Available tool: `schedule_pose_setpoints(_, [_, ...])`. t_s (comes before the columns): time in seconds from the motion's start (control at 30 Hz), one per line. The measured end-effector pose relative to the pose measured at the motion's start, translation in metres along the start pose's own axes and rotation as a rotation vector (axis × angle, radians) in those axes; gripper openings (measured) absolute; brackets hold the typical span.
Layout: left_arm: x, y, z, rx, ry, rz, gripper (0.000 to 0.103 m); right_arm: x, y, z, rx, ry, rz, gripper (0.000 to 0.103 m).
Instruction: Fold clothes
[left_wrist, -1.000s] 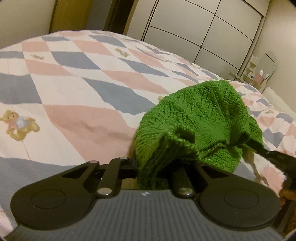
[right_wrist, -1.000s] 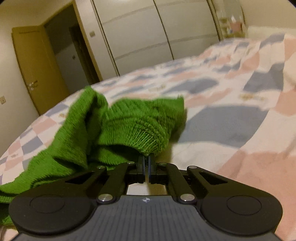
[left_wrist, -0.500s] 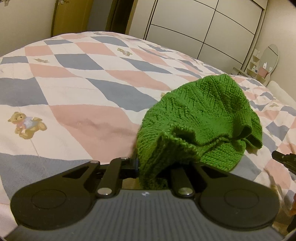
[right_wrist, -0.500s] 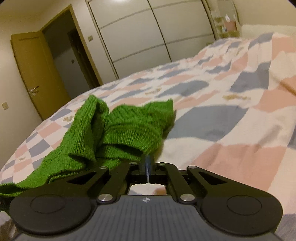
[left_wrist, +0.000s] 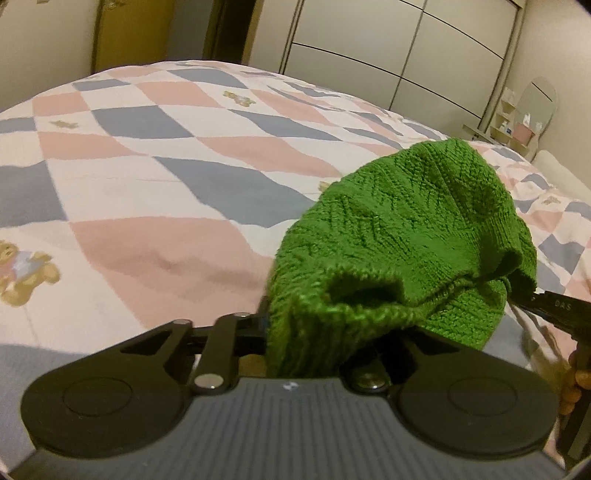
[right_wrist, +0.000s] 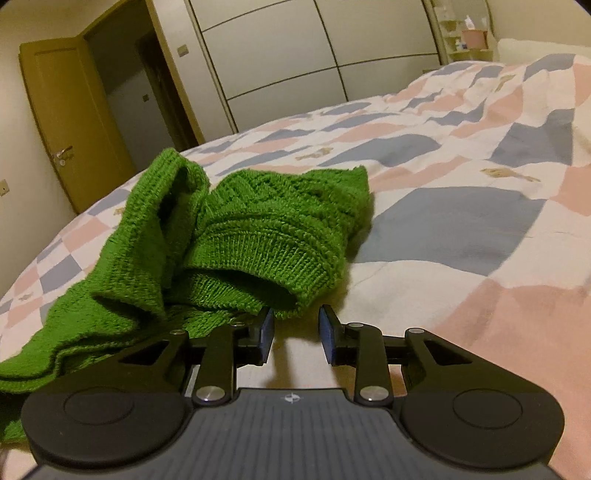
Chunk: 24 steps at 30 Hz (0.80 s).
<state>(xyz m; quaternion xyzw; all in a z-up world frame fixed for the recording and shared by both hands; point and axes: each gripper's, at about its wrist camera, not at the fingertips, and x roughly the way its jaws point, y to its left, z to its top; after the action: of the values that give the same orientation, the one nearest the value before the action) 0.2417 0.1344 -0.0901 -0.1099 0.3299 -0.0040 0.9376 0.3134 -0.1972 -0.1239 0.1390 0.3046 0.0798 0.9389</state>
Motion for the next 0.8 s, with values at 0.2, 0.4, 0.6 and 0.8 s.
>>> schedule_pose_setpoints(0.2, [-0.03,0.003,0.017,-0.031,-0.056,-0.063,0.006,-0.037,0.002,0.006,-0.02,-0.19,-0.019,0.0])
schedule_pose_setpoints(0.4, [-0.077,-0.007,0.043,-0.019,-0.116,-0.128,0.006,-0.133,0.003,0.042,-0.009,-0.522,-0.064,0.0])
schedule_pose_setpoints(0.6, [-0.072,-0.008,0.023,0.0,-0.044,-0.071,0.006,-0.168,-0.023,0.066,0.104,-0.282,0.08,0.022])
schedule_pose_setpoints(0.8, [-0.055,-0.004,-0.025,0.016,0.035,-0.024,0.011,-0.137,-0.022,-0.006,0.165,-0.066,0.178,0.036])
